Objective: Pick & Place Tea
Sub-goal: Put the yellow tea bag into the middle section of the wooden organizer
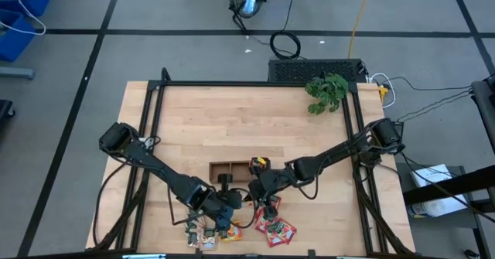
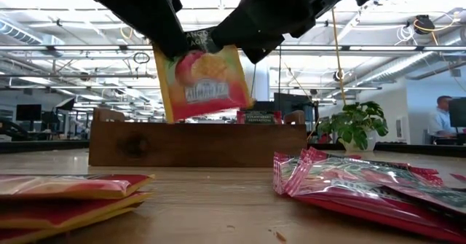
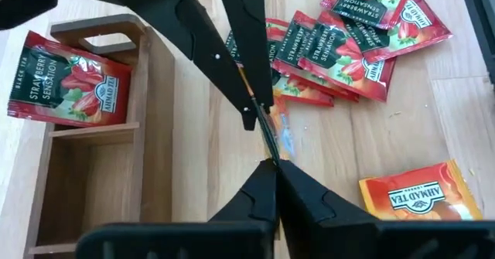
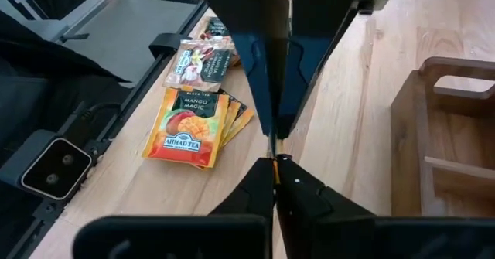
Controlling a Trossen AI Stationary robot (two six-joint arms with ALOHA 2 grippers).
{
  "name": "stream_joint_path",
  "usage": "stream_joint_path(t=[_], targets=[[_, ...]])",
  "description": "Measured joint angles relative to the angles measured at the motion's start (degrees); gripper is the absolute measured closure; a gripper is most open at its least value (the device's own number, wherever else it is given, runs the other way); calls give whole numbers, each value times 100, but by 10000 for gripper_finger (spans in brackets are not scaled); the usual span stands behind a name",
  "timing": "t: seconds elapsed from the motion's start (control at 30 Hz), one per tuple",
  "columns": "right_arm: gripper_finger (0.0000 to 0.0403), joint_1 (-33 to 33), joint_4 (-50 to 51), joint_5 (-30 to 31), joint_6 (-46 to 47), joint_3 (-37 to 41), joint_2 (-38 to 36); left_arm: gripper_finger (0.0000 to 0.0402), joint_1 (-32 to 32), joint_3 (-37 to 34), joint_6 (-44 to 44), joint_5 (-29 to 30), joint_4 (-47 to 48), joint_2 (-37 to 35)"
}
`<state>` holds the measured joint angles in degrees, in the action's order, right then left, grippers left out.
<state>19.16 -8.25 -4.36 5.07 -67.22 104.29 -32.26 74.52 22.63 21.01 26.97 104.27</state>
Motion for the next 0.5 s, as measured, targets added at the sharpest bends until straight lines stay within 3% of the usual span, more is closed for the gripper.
stream_joint_path(t=[0.27, 0.5], targets=[[402, -7, 55, 111, -211, 0, 0, 256, -223, -2, 98, 9, 475, -286], [403, -100, -130, 1755, -830, 0, 0, 177, -379, -2, 1397, 352, 1737, -596]])
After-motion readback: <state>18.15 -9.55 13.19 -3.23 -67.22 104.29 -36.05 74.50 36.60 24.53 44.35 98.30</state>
